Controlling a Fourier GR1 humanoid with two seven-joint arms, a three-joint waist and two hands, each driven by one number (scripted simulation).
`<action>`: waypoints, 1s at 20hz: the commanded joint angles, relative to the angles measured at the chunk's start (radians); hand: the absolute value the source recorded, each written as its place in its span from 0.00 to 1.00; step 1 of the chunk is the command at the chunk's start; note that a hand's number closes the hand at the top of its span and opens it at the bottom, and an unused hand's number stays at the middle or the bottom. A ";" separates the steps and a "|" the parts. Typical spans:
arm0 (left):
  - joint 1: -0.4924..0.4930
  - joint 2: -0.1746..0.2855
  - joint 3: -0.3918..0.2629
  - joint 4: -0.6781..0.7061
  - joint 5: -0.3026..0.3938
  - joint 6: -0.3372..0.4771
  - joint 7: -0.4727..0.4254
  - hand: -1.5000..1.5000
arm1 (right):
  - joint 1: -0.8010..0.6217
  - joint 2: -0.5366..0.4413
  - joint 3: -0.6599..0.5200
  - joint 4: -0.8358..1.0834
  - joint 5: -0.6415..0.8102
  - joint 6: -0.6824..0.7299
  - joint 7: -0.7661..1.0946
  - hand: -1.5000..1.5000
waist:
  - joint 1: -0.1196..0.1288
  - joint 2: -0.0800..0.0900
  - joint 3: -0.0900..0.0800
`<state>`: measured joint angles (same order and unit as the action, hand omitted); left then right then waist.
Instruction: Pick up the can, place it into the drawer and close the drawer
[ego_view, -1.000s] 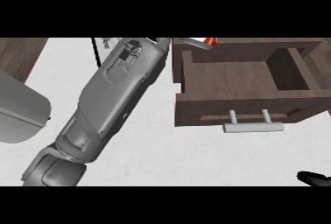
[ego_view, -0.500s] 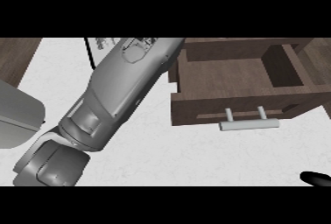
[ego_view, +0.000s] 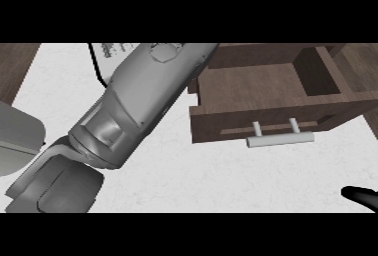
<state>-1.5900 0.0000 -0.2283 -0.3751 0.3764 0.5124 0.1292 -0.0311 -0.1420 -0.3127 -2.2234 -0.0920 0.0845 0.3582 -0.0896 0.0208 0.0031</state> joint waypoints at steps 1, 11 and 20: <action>-0.041 0.000 -0.026 0.043 0.028 0.078 -0.011 0.00 | -0.038 -0.001 0.014 0.009 0.021 -0.020 0.017 0.00 | -0.008 0.002 0.000; -0.021 0.000 -0.057 0.064 0.103 0.135 -0.083 0.00 | -0.075 -0.070 0.057 0.040 0.105 0.038 -0.057 0.00 | -0.016 0.012 0.001; -0.052 0.000 -0.031 0.067 0.187 0.131 -0.107 0.00 | -0.149 -0.144 0.172 0.073 0.337 0.048 -0.113 0.00 | -0.001 0.012 -0.001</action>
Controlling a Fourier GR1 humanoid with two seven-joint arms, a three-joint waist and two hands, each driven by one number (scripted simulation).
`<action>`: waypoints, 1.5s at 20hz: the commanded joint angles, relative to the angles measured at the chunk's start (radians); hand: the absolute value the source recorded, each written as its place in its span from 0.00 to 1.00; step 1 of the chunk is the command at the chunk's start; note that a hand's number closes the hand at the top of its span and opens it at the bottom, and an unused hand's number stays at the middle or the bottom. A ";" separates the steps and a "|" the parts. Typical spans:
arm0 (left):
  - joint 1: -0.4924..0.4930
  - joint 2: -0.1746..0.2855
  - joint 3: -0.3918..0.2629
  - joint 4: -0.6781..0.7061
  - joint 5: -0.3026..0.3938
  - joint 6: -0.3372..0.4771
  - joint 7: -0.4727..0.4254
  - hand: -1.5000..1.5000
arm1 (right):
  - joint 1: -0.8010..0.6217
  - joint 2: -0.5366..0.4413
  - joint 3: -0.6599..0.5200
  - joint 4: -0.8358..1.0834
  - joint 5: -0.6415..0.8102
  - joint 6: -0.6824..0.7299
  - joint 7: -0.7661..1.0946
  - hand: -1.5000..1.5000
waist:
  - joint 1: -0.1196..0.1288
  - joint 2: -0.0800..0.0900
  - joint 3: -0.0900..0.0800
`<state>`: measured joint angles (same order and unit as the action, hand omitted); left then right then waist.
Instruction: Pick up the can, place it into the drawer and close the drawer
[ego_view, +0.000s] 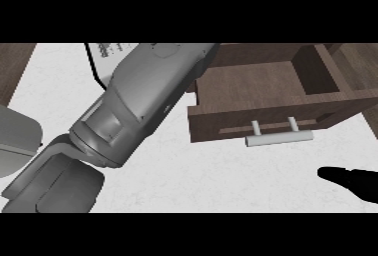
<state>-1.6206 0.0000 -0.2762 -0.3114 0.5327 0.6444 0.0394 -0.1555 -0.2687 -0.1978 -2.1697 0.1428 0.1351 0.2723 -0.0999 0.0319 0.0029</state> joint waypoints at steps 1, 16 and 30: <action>0.007 0.000 0.029 -0.003 0.044 -0.003 -0.051 0.00 | -0.044 -0.031 0.084 0.047 0.155 -0.004 -0.043 0.00 | 0.015 0.007 -0.001; -0.039 0.008 0.003 0.037 0.030 -0.031 -0.027 0.00 | -0.191 -0.027 0.335 0.483 0.654 -0.168 -0.186 0.00 | 0.086 -0.019 -0.002; 0.054 0.068 0.032 -0.046 0.008 -0.053 -0.016 0.00 | -0.505 0.085 0.289 1.185 0.850 -0.492 -0.321 0.00 | 0.132 -0.025 -0.002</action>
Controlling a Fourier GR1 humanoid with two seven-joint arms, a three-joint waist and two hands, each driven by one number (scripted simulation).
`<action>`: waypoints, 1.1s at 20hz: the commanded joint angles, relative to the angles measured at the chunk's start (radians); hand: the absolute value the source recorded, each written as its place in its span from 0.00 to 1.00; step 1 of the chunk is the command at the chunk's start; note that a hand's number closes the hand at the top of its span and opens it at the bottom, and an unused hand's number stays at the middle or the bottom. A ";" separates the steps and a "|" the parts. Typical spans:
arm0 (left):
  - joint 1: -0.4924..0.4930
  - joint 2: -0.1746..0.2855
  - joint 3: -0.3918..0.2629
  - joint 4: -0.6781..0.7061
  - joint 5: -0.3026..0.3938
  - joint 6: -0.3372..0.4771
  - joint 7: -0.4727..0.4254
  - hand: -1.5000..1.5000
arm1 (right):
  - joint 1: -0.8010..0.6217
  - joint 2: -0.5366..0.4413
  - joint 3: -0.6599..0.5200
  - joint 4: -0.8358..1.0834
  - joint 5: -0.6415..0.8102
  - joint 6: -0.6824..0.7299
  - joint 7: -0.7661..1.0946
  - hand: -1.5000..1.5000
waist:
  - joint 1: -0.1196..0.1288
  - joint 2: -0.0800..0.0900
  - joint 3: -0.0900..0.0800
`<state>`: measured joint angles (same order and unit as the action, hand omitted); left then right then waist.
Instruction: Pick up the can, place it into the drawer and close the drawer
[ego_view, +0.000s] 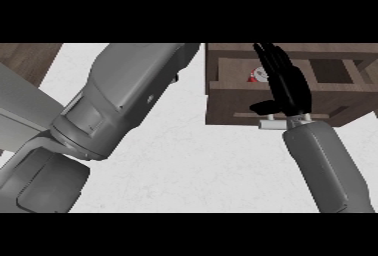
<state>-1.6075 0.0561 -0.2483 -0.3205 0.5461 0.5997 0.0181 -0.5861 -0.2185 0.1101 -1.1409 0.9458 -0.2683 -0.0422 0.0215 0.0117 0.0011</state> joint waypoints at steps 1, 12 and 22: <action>0.024 0.054 -0.013 -0.032 -0.020 -0.040 0.046 0.00 | -0.095 0.060 -0.007 0.196 0.083 -0.125 0.016 0.00 | 0.021 -0.004 0.000; 0.134 0.102 -0.028 -0.173 -0.044 -0.039 0.108 0.00 | -0.392 0.052 -0.129 0.562 0.129 -0.333 0.013 0.00 | 0.053 -0.006 -0.001; 0.215 0.201 -0.040 -0.332 -0.047 -0.099 0.191 0.00 | -0.556 0.014 -0.184 0.750 0.136 -0.411 -0.017 0.00 | 0.088 0.002 0.000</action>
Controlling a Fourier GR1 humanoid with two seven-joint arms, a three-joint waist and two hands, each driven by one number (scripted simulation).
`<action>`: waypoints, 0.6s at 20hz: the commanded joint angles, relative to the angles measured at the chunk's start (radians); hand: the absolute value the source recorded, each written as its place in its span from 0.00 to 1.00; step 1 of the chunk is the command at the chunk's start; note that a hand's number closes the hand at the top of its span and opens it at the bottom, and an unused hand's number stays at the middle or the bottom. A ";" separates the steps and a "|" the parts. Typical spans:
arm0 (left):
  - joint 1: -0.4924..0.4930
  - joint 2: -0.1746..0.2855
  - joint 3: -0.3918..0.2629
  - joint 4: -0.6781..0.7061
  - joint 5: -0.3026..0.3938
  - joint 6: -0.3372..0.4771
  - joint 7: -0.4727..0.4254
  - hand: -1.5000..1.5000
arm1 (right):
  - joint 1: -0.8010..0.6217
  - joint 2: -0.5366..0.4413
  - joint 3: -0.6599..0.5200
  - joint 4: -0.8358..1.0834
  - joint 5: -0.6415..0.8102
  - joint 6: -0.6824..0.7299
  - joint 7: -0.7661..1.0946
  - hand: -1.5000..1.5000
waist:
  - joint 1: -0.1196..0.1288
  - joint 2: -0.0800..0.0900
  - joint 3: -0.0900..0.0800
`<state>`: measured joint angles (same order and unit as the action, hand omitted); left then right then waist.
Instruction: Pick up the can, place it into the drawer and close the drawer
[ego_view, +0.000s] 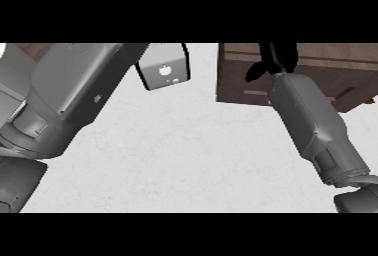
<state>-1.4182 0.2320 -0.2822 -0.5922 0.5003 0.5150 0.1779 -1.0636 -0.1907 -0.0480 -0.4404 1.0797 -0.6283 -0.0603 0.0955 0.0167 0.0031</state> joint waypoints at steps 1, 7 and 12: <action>0.070 0.041 -0.011 -0.077 -0.007 -0.023 0.016 0.00 | -0.072 -0.004 -0.029 0.065 -0.004 -0.056 -0.016 0.00 | 0.015 -0.002 -0.002; 0.109 0.071 -0.014 -0.150 -0.008 -0.038 0.034 0.00 | -0.157 -0.009 -0.096 0.082 -0.075 -0.024 -0.050 0.00 | 0.028 0.003 -0.002; 0.182 0.063 -0.027 -0.236 -0.006 -0.016 0.055 0.00 | -0.156 0.042 -0.146 0.069 -0.144 -0.025 -0.142 0.00 | 0.025 -0.006 -0.001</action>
<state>-1.2852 0.2965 -0.2973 -0.7694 0.4975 0.4896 0.2244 -1.1389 -0.1890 -0.1259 -0.3369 1.0144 -0.6151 -0.1934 0.1020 0.0268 0.0084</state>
